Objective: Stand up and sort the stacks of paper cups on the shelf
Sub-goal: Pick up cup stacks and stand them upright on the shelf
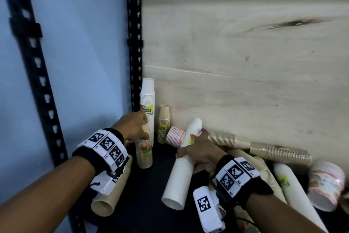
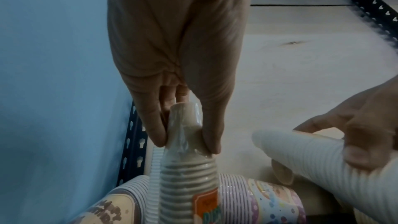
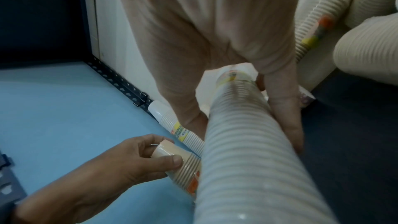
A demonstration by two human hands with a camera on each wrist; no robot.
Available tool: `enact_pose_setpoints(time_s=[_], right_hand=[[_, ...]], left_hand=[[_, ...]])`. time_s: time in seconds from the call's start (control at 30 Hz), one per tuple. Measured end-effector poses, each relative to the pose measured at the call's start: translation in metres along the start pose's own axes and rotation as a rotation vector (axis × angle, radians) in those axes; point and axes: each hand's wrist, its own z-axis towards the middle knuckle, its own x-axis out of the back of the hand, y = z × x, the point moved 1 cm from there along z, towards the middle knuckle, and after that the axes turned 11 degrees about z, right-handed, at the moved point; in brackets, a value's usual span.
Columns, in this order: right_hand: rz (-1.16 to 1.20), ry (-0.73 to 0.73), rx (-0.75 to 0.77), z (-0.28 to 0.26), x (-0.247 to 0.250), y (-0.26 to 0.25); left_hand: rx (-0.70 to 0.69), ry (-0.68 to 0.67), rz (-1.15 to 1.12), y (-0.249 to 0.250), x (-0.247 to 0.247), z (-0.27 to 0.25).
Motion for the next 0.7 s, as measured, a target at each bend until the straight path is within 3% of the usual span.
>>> enact_pose_setpoints(time_s=[0.2, 0.53, 0.7], right_hand=[[-0.022, 0.052, 0.124, 0.009, -0.01, -0.004], [-0.128, 0.161, 0.578, 0.025, -0.017, -0.011], [-0.171, 0.131, 0.631, 0.026, -0.021, -0.006]], left_hand=[[-0.028, -0.002, -0.084, -0.007, -0.006, 0.002], [-0.074, -0.011, -0.207, -0.016, -0.016, 0.008], [-0.056, -0.07, -0.342, -0.02, -0.022, 0.014]])
